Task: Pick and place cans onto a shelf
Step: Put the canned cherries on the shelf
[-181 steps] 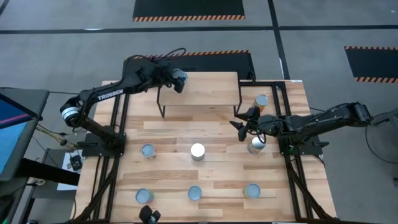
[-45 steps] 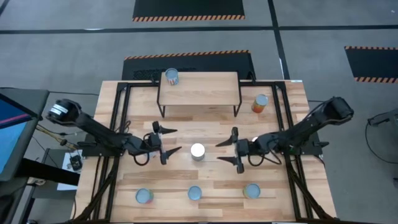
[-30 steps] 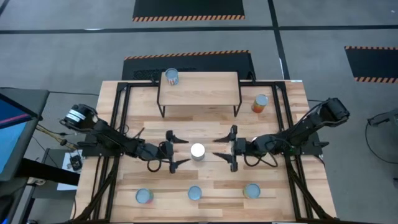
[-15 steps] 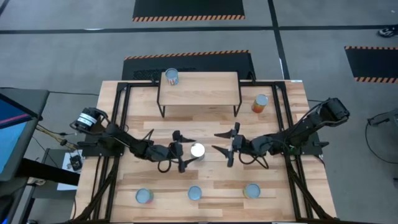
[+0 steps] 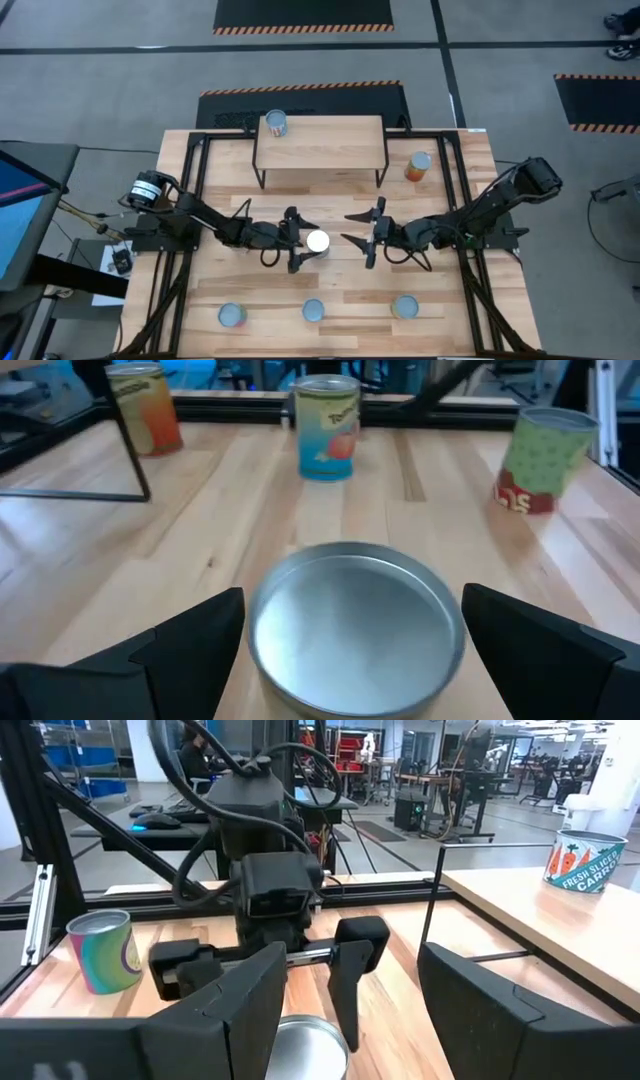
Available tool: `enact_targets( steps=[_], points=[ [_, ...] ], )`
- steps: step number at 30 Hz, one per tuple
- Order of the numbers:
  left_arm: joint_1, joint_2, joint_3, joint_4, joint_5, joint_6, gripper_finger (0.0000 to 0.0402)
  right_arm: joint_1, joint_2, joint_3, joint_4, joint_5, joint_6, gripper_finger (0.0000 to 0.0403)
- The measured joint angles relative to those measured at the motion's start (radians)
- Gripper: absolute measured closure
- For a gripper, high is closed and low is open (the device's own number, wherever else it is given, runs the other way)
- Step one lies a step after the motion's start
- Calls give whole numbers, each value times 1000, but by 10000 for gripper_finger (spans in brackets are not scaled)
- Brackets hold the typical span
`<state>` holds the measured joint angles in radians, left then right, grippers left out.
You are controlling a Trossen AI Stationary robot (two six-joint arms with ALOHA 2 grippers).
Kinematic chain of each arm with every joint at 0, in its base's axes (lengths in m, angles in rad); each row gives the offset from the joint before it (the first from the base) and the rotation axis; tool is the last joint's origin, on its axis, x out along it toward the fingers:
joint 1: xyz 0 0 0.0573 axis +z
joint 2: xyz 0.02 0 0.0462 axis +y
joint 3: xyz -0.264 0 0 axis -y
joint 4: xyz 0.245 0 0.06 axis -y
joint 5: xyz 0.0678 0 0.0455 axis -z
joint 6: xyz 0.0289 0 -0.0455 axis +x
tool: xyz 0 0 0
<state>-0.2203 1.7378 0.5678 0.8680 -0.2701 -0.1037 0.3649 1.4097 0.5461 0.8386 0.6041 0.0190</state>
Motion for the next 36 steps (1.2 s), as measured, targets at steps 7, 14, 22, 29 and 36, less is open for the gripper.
enact_targets(
  steps=[7, 14, 22, 29, 36],
  points=[
    [3, 0, 1, 0, 55, 20, 38, 0, 0, 0, -1, 0, 0, 147],
    [3, 0, 1, -2, 45, 20, 38, 0, 0, 0, -1, -1, 0, 147],
    [3, 0, 1, -15, 82, 31, 38, 0, 0, 0, -1, -2, 0, 147],
    [3, 0, 1, -21, 93, 32, 38, 0, 0, 0, -22, -6, 0, 147],
    [3, -1, 1, 3, 135, 47, 35, 0, 0, 0, -24, -6, 0, 147]
  ],
)
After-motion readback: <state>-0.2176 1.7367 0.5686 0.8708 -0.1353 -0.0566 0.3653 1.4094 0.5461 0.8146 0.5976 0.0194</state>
